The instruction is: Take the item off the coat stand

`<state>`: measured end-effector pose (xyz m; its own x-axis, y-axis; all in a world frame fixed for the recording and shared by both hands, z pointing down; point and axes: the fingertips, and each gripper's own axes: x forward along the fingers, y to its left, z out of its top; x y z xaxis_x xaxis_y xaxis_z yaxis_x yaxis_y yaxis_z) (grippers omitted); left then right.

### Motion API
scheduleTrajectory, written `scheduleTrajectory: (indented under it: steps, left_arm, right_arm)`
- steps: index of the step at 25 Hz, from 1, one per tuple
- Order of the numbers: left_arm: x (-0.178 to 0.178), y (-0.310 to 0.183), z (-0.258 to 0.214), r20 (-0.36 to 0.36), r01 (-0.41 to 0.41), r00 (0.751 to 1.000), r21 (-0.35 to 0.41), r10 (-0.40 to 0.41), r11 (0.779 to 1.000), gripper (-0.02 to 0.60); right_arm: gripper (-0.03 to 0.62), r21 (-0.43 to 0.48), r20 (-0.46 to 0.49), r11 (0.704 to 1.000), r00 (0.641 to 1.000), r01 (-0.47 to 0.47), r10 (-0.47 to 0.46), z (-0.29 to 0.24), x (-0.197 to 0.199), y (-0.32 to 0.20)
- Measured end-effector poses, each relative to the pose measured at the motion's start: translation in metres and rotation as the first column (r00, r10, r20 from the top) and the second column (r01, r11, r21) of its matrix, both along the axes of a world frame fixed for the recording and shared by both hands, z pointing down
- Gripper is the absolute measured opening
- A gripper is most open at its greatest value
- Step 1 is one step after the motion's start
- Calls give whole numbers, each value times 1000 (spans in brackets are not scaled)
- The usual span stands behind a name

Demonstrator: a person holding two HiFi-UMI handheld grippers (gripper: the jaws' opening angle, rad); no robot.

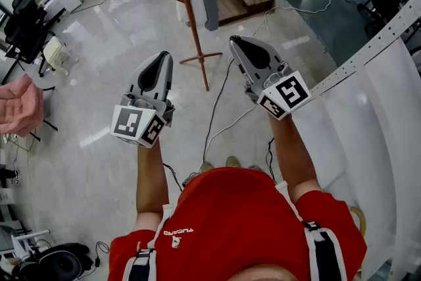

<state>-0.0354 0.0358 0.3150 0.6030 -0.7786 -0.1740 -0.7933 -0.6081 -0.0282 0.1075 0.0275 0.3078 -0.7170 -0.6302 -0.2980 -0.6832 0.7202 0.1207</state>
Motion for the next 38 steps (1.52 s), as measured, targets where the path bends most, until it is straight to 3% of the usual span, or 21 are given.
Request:
scheduleTrajectory:
  steps: [17,24,31,38]
  left_arm:
    - [44,-14,-1,28,61,998,7,-61,998,12]
    - [40,-32,-1,22,87,996,7,-87,996,12]
    - [24,-88,-3,11,63,998,28,-63,998,12]
    - [-9,-181,-16,36,-21,999,44,19,999,12]
  right_arm:
    - [25,-5,50,996,995,92,-92,1,47,-17]
    - [25,4,53,993,992,116,-116,-1,44,-38]
    - [25,9,59,994,992,107,-108,-8,26,-88]
    - [25,-1,72,999,996,43,-43,-27,-18,-179]
